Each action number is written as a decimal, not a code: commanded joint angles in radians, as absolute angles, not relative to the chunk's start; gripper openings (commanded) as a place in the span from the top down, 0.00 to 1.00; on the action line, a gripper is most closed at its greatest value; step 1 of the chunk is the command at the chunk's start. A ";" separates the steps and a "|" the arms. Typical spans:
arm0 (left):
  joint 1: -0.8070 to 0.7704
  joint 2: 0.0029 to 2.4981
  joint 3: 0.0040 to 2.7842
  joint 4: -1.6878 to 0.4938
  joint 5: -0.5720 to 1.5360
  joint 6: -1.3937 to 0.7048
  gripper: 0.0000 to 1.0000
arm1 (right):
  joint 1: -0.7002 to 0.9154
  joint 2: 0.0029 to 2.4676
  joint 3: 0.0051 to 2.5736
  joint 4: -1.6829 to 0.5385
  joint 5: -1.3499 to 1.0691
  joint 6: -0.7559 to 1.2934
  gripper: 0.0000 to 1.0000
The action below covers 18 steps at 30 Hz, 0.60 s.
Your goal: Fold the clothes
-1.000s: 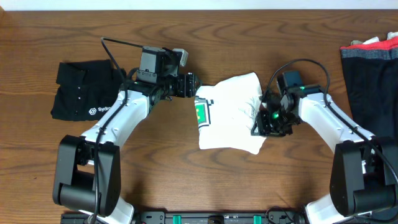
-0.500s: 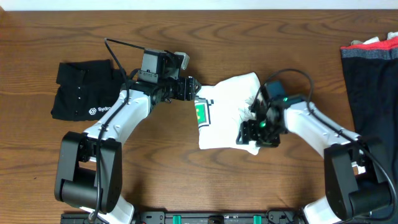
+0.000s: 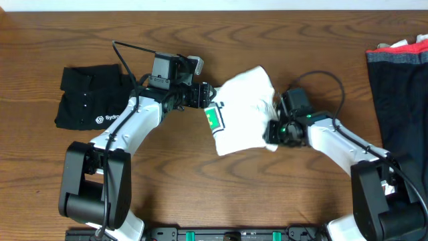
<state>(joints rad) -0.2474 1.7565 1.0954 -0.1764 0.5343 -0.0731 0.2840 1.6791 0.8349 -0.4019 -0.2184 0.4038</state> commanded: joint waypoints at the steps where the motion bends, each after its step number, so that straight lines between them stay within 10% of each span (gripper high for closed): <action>1: -0.262 1.765 1.100 -0.179 0.524 -0.056 0.28 | 0.245 1.702 0.818 -0.307 -0.077 0.279 0.47; 6: -0.300 1.766 1.100 -0.183 0.523 -0.012 0.27 | 0.195 1.700 0.844 -0.221 -0.250 0.272 0.31; 18: -0.318 1.874 1.099 -0.216 0.402 0.125 0.27 | 0.039 1.650 0.876 -0.503 -0.774 0.313 0.35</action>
<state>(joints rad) -0.3218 1.8542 1.0954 -0.2211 0.4381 0.0555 0.0490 1.6752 0.8635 -0.4599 -0.5930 0.3073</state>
